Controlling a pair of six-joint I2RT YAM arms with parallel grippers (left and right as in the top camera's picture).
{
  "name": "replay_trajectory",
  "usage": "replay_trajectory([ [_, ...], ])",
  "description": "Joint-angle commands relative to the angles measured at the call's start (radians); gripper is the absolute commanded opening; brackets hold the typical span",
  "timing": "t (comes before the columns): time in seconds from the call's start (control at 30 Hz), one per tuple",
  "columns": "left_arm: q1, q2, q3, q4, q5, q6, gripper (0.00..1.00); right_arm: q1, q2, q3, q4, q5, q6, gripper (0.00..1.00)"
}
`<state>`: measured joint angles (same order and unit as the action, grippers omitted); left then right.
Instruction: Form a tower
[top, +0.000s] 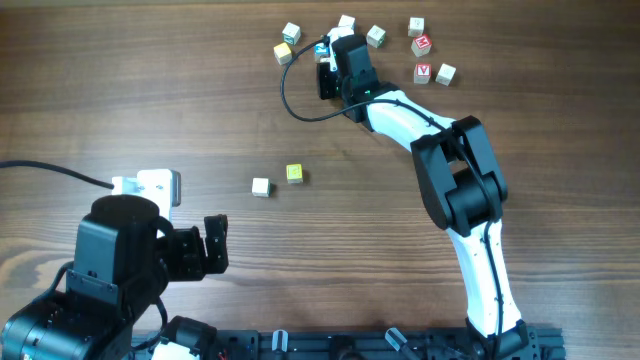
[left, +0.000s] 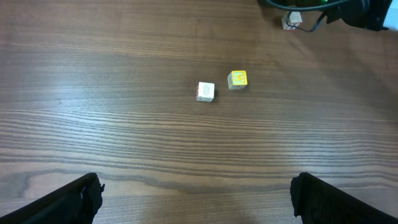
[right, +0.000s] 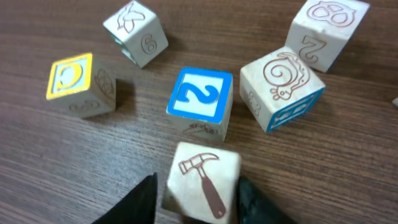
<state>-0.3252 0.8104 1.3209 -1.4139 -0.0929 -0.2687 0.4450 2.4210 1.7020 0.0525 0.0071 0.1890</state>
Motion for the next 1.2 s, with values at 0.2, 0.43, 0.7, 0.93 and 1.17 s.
replay_trajectory([
  [0.2,0.003,-0.005,-0.005,0.003,-0.010,-0.008,1.00,0.024,-0.319,0.009,-0.302,0.010,0.037,0.17],
  [0.43,0.003,-0.005,-0.005,0.003,-0.010,-0.008,1.00,0.035,-0.669,0.009,-0.800,-0.053,0.131,0.16],
  [0.7,0.003,-0.004,-0.005,0.053,-0.035,0.025,1.00,0.159,-0.676,-0.016,-0.906,-0.132,0.238,0.15],
  [0.93,0.005,-0.005,-0.004,0.257,-0.238,-0.081,1.00,0.318,-0.525,-0.016,-0.847,0.030,0.391,0.12],
  [1.17,0.237,-0.018,-0.005,0.172,-0.537,-0.561,1.00,0.417,-0.400,-0.016,-0.796,0.024,0.416,0.11],
])
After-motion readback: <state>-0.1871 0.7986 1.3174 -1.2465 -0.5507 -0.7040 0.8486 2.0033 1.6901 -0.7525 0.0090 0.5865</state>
